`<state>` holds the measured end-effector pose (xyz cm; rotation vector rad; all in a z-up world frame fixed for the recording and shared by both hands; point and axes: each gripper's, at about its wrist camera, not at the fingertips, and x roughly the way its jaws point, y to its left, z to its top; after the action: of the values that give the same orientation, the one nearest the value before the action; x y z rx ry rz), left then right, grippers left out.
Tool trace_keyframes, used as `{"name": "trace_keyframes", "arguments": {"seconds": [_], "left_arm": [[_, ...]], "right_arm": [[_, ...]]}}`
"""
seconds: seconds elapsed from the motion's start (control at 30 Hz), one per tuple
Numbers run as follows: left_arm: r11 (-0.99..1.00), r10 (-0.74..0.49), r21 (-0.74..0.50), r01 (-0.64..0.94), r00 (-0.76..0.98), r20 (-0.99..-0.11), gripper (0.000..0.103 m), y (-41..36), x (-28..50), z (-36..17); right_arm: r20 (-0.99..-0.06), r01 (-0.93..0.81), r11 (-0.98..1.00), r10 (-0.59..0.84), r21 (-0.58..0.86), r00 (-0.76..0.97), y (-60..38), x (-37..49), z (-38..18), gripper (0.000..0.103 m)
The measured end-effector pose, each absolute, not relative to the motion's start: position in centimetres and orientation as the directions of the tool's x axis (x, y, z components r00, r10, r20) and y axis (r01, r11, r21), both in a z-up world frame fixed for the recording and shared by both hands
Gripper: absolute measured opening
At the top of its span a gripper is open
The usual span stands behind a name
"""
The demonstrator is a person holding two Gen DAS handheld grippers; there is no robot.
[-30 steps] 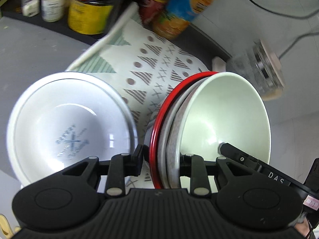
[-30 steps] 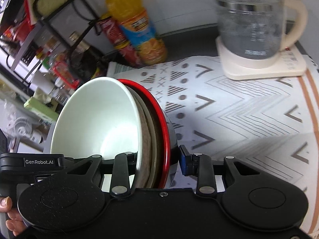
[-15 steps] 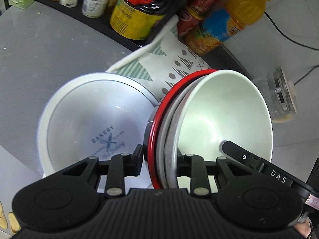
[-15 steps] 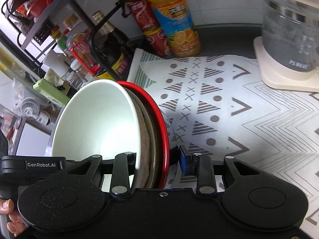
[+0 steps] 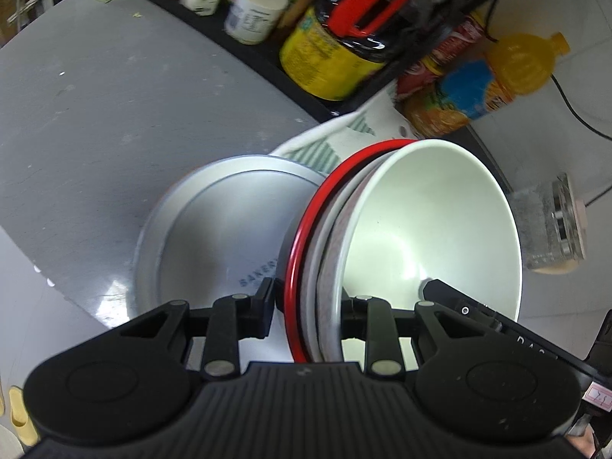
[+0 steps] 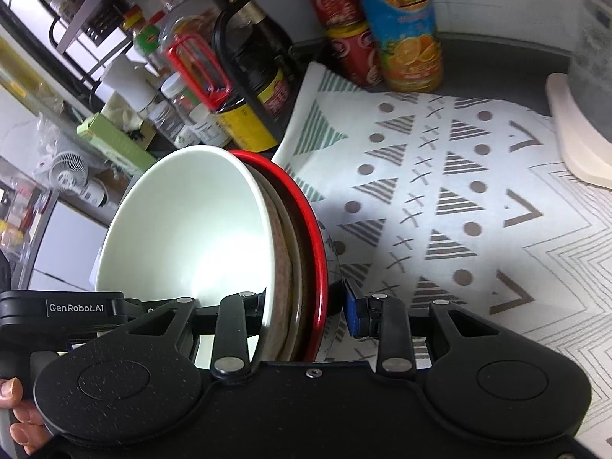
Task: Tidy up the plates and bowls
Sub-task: 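Lift the bowl stack with both grippers and carry it over the plate stack, then lower the bowl stack onto the plates and open both grippers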
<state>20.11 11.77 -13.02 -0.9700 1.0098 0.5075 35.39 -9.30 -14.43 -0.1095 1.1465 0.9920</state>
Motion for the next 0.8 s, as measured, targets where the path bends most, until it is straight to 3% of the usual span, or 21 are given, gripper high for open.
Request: {"name": "trace_keyframes", "arguments": {"seconds": [0.8], "left_arm": [[0.437, -0.039, -0.377, -0.816, 0.402, -0.915, 0.027, 14.4, 17.8, -15.5]], "right_arm": [[-0.844, -0.738, 0.551, 0.535, 0.390, -0.046, -5.5, 33.1, -17.3, 0.032]]}}
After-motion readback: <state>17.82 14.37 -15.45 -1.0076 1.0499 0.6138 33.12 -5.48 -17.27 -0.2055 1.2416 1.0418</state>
